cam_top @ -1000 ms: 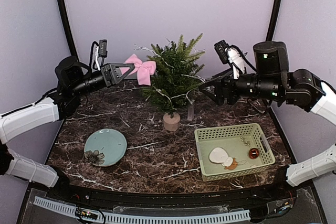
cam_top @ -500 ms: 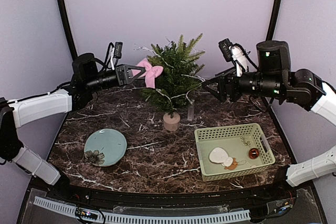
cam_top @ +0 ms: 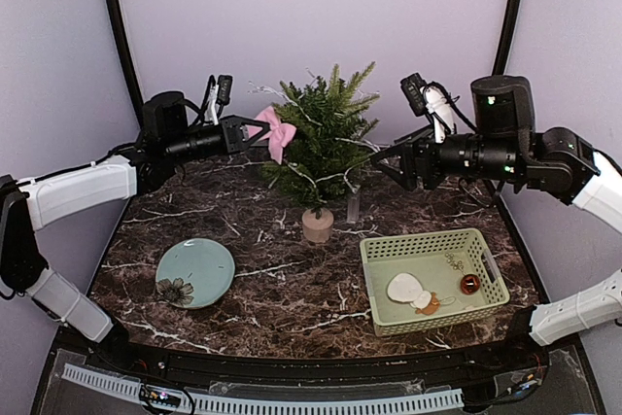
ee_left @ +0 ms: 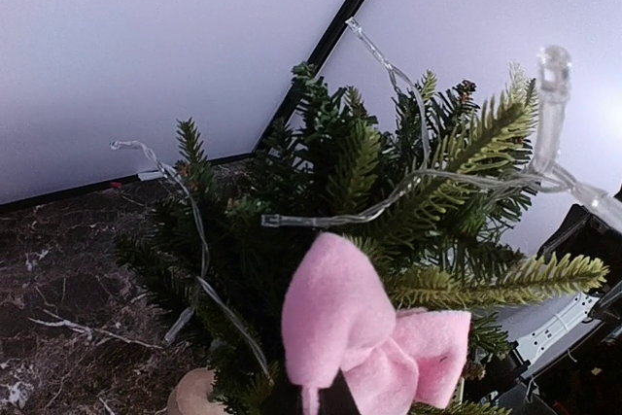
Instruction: Decorate the small christmas tree
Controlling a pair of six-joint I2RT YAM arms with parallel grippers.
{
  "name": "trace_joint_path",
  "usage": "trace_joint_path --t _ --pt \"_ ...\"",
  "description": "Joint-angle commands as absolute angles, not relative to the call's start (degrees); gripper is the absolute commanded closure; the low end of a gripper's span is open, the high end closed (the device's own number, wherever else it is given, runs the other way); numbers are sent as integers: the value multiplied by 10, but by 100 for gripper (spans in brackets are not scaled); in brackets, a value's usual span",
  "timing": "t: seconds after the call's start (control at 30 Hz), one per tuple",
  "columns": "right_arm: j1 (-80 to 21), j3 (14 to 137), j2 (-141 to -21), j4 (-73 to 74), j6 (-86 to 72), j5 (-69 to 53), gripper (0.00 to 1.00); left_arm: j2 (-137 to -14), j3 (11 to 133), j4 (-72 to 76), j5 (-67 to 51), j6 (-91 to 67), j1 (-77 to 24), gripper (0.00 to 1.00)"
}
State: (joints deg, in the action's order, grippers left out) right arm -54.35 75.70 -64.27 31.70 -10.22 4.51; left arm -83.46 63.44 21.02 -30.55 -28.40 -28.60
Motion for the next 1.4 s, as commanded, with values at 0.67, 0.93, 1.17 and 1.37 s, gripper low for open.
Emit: trace_joint_path --t 0.67,0.93,1.17,1.37 --pt "-540 750 -649 289 -106 32 27 -870 706 83 -229 -185 -320 100" --pt "-540 750 -650 288 -109 27 26 -850 701 79 -223 -170 -325 83" --pt "-540 751 -649 290 -111 25 26 -823 703 73 -204 -169 -328 63" --pt "-540 749 -644 289 -113 28 26 -800 705 49 -167 -162 -327 61"
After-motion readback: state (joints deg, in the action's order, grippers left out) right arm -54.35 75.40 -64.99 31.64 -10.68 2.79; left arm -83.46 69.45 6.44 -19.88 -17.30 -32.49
